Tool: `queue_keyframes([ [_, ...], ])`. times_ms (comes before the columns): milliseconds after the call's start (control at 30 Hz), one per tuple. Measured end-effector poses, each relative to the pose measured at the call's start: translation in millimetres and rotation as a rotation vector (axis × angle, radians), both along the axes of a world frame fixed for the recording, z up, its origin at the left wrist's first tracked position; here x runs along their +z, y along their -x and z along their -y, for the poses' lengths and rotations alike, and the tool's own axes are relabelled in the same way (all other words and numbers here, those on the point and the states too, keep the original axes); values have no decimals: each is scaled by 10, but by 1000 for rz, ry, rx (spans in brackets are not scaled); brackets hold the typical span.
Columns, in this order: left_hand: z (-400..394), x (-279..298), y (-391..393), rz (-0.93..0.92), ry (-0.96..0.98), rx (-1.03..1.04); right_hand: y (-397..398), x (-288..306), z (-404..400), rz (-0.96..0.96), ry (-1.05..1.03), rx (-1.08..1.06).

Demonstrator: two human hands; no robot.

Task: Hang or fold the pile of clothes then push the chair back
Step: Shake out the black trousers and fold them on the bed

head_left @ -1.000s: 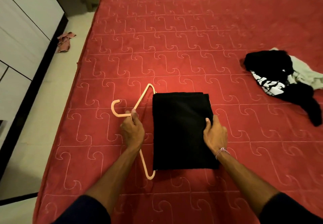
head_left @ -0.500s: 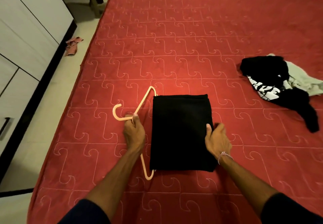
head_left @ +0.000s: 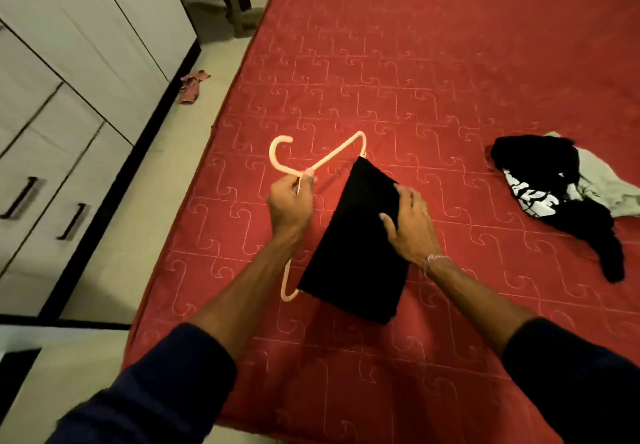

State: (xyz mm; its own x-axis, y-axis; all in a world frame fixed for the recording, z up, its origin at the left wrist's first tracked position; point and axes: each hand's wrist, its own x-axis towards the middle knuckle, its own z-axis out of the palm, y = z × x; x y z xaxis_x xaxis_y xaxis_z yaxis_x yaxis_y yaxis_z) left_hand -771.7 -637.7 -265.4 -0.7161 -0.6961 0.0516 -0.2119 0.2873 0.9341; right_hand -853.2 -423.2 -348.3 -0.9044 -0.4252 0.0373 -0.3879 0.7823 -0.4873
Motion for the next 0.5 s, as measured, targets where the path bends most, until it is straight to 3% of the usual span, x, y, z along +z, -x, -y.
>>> queue_keyframes([
  [233, 281, 1161, 4, 27, 44, -281, 504, 1486, 502, -256, 79, 119],
  [433, 790, 2251, -274, 118, 35, -478, 591, 2512, 741, -145, 32, 467],
  [500, 971, 2665, -432, 147, 30, -513, 499, 2873, 839, -206, 12, 541],
])
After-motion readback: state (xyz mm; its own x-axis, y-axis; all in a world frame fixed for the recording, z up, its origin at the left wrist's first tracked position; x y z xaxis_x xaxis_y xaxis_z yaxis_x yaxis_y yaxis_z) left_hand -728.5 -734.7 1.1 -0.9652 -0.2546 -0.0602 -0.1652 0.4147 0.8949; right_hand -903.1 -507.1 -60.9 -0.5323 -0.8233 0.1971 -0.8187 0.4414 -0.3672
